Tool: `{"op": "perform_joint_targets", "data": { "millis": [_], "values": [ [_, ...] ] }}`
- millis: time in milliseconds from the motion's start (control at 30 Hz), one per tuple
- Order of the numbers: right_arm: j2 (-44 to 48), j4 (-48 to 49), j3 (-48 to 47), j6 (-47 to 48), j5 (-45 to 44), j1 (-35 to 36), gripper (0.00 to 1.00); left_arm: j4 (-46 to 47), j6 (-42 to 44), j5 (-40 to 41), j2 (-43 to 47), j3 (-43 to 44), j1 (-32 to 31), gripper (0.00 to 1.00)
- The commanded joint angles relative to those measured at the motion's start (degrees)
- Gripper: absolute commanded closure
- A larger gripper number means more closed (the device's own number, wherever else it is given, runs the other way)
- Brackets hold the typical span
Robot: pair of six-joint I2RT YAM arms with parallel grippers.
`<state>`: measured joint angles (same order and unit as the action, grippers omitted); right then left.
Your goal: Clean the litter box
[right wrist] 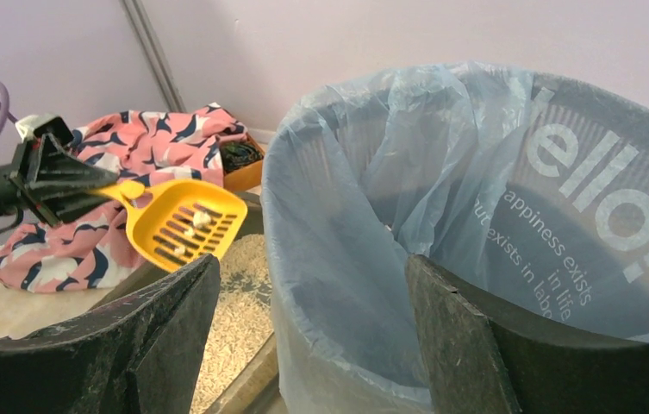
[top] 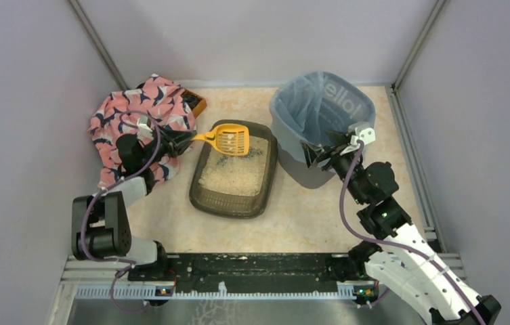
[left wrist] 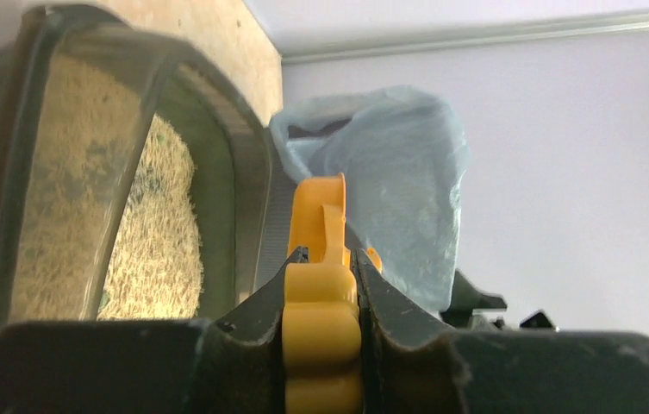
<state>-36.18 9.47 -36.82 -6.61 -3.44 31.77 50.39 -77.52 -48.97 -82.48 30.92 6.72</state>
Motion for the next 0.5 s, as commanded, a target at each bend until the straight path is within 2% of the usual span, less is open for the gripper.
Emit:
{"op": "perform_joint_targets", "data": {
  "millis": [0,133,467],
  "values": [
    [1.4,-2.16,-1.67,-0.09,-1.47,0.4,0.21,-11.13,1.31,5.26,2.62,7.27,-0.61,1.0],
    [2.92,-2.54,-2.46,-0.27,-1.37,0.39,0.21,-9.86,-3.32,6.31,1.36,13.13,-2.13,1.0],
    [7.75,-7.22,-5.63,1.03,-2.46,0.4,0.21,-15.85,-2.89,11.69,-8.74,37.11,-10.94,1.0]
  ]
}}
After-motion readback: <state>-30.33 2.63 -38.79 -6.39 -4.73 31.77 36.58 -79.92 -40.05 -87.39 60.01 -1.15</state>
